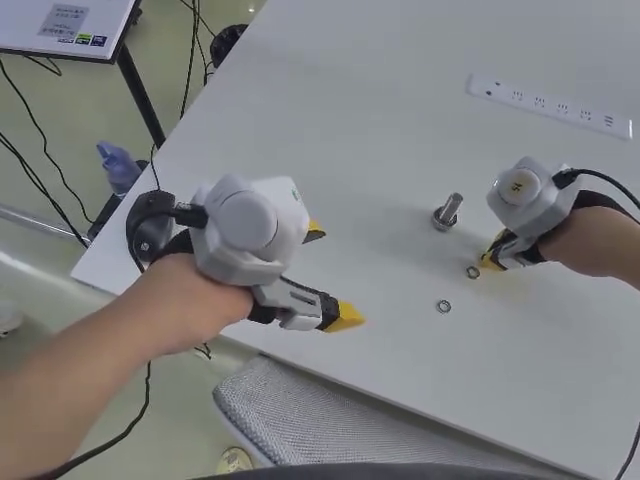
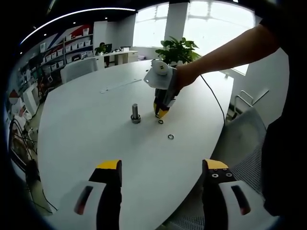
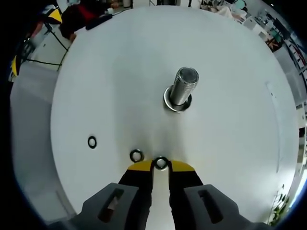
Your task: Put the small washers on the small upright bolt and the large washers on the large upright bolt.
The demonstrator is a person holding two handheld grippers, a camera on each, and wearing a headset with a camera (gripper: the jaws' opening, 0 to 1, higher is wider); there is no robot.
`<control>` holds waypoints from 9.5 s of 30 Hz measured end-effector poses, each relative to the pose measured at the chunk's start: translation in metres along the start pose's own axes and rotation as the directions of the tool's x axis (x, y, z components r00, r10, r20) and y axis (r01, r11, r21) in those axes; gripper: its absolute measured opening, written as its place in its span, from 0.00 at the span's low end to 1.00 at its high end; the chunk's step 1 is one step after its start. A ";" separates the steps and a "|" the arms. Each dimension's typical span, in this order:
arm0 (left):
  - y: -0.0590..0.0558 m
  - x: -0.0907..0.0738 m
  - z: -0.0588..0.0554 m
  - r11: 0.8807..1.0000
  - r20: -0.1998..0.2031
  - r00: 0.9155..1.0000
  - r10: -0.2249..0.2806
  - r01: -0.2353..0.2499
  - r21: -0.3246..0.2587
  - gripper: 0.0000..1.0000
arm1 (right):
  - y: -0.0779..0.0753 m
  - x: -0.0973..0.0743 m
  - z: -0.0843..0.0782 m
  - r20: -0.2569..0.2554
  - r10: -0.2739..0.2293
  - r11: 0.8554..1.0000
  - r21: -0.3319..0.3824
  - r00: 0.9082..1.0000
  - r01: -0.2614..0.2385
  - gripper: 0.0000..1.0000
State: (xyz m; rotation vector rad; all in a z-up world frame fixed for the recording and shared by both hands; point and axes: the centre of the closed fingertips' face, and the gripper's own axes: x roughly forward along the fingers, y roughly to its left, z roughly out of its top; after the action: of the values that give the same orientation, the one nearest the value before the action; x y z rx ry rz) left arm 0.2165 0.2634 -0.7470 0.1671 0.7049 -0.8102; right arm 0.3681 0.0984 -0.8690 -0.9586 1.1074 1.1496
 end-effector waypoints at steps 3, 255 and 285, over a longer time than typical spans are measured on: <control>0.001 0.001 0.001 1.000 -0.002 1.000 0.000 0.000 0.003 0.67 | 0.000 0.000 0.000 -0.003 0.003 1.000 0.000 1.000 -0.003 0.12; 0.003 0.008 -0.010 1.000 -0.032 0.999 -0.010 0.010 0.001 0.84 | 0.031 0.000 0.005 0.030 0.000 1.000 -0.015 1.000 0.001 0.16; -0.002 0.006 -0.012 1.000 -0.046 0.999 -0.019 0.019 0.001 0.77 | 0.031 0.003 0.008 -0.017 -0.011 1.000 0.023 1.000 0.012 0.13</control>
State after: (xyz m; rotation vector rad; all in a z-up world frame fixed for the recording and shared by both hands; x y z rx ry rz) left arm 0.2119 0.2631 -0.7597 0.1812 0.7500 -0.8276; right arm 0.3387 0.1123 -0.8704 -0.9572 1.1249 1.1188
